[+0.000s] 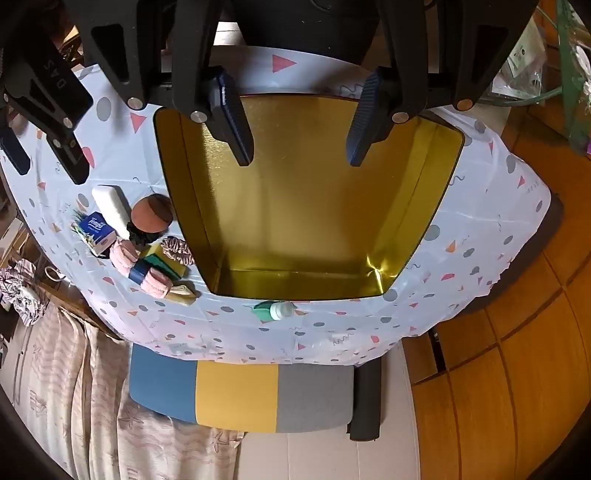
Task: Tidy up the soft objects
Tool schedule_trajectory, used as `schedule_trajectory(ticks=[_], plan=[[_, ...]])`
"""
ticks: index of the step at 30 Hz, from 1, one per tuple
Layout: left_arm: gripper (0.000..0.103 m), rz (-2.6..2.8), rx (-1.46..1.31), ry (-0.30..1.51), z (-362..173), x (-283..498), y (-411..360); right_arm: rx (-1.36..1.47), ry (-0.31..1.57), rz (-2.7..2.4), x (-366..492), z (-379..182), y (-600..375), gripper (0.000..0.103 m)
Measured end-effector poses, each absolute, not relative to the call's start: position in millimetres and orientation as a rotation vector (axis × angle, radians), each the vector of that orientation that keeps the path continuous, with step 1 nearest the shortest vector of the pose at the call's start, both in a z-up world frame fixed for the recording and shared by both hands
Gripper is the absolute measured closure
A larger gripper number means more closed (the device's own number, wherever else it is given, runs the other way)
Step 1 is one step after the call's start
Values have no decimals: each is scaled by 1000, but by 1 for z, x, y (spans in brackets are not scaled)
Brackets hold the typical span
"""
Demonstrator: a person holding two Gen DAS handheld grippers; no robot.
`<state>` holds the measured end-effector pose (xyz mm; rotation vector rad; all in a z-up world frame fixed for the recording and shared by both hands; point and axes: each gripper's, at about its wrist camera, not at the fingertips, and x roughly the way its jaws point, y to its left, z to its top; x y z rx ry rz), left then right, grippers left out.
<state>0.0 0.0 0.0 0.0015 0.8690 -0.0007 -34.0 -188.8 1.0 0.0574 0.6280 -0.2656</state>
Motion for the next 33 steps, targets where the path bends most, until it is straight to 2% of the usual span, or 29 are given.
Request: schedule_trajectory(ticks=[33], plan=[[50, 33, 36, 860, -4, 1, 2, 79, 659, -266, -32, -4, -192, 0]])
